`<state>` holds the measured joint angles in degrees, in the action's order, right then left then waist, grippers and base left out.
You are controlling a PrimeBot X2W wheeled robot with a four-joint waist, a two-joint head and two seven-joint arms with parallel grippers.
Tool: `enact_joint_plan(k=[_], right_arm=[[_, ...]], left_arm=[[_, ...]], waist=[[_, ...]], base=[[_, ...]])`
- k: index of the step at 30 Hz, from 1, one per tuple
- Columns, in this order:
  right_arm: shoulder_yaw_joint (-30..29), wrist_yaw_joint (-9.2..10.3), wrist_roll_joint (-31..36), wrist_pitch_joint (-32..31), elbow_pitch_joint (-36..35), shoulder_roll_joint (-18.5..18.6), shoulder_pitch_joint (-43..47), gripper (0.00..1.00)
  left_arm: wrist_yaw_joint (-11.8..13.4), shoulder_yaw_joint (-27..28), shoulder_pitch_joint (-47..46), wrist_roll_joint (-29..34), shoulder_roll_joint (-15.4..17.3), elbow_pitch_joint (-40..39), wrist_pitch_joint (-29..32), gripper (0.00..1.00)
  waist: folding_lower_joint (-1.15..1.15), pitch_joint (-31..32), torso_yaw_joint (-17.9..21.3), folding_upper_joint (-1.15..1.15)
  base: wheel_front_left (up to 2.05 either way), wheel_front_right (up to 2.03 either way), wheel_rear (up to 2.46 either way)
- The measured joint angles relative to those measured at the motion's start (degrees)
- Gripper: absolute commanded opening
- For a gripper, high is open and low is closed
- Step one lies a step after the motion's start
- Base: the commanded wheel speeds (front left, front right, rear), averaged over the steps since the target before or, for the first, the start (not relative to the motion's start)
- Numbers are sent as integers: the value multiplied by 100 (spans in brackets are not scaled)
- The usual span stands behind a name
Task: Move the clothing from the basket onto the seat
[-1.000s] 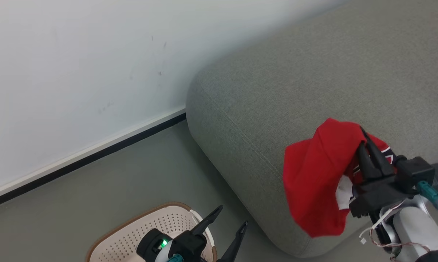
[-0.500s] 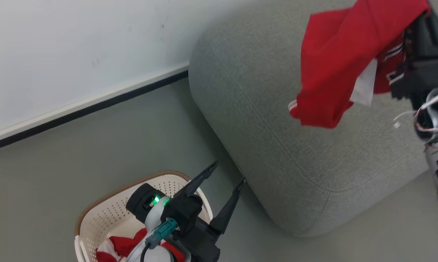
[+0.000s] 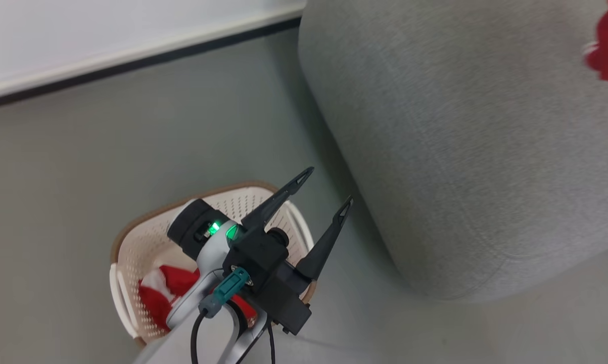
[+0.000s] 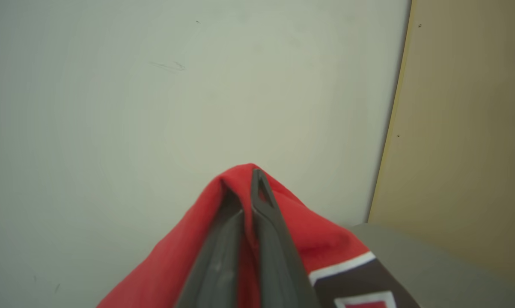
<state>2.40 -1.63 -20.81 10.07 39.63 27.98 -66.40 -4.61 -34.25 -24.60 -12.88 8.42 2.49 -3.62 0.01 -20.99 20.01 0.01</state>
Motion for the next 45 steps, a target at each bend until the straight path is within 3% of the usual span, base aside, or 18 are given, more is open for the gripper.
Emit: enact_joint_plan(k=[9,17,26,35,37,38,45], right_arm=[[-42,21,-9,-43,331,165,-585,0],[-56,274,18,68,950,135,-839,0],[-38,322,16,190,1631,-168,-837,0],[110,258,18,311,2100,-491,-814,0],[185,193,32,322,2184,-590,-814,52],[203,166,58,334,2225,-621,-812,100],[298,119,79,372,2551,-887,-615,100]], left_arm=[[0,26,-274,209,133,-421,236,100],[0,144,-474,301,327,-586,410,100],[5,242,-570,348,470,-698,505,100],[15,300,-576,348,521,-660,508,100],[16,345,-574,348,564,-644,503,100],[18,365,-572,347,583,-627,502,100],[18,386,-537,302,600,-403,386,100]], waist=[[0,-768,-372,0],[0,-1496,-593,1],[0,-1982,-662,0],[-1,-2042,-605,0],[-1,-2014,-571,0],[-1,-1996,-552,0],[-1,-1775,-412,0]], base=[[0,0,0],[0,0,0],[0,0,0],[0,0,0],[0,0,0],[0,0,0],[0,0,0]])
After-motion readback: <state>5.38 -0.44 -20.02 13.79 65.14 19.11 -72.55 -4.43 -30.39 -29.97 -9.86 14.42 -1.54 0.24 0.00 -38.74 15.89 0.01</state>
